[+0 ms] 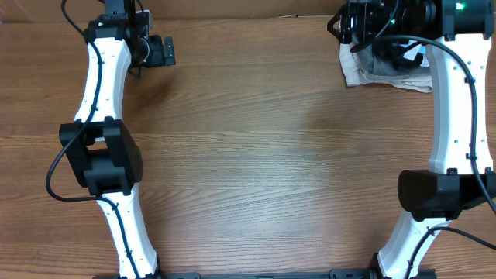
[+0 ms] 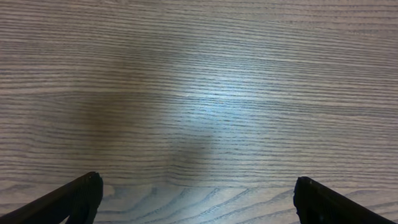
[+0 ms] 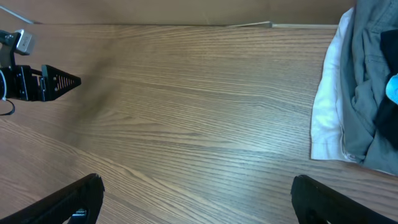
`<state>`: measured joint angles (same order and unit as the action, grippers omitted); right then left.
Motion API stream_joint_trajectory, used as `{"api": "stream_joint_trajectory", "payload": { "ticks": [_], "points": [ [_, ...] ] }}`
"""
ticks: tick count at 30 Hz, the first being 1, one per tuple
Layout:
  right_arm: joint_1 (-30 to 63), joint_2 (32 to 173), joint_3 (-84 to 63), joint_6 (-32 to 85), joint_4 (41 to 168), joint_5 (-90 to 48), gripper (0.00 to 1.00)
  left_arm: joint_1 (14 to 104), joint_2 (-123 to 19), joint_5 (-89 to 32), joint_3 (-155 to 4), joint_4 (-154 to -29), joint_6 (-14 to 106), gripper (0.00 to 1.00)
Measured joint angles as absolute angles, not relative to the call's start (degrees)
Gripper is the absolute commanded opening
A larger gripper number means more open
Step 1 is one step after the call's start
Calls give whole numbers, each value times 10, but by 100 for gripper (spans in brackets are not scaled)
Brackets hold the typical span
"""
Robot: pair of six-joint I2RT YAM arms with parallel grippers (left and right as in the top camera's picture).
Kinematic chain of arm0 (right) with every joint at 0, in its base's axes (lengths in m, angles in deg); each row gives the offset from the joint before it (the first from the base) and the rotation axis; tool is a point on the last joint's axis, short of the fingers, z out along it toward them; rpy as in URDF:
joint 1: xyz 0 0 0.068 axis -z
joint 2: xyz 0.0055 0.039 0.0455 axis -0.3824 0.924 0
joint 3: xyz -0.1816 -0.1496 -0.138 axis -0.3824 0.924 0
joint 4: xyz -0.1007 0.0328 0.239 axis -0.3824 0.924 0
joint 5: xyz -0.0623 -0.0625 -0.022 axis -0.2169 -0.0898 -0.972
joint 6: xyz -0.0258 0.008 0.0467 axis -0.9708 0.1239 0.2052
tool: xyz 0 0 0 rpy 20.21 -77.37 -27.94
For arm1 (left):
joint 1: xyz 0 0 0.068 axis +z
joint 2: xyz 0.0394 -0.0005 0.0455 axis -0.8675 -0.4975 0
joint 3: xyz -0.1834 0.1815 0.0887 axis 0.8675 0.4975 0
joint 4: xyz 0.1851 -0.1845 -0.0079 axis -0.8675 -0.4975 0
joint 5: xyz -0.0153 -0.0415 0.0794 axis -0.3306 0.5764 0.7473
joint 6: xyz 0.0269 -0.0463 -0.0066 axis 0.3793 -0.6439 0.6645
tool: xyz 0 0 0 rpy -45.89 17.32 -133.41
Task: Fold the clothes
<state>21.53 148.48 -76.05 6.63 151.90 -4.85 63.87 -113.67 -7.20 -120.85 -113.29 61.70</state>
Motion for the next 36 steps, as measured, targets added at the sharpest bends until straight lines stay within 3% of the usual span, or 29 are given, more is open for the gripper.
{"api": "stream_joint_trajectory", "payload": {
  "ticks": [7,13,28,36],
  "points": [
    [213,1474,-755,66,1560,-115,100,639,-1137,-72,-1209,-1133,617,100],
    [196,1318,-624,66,1466,-170,100,639,-1137,-72,-1208,-1133,617,100],
    [228,586,223,72,991,-203,100,639,-1137,-73,-1207,-1132,617,100],
    [236,387,511,113,757,-203,100,639,-1137,-73,-1207,-1133,617,100]
  ]
}}
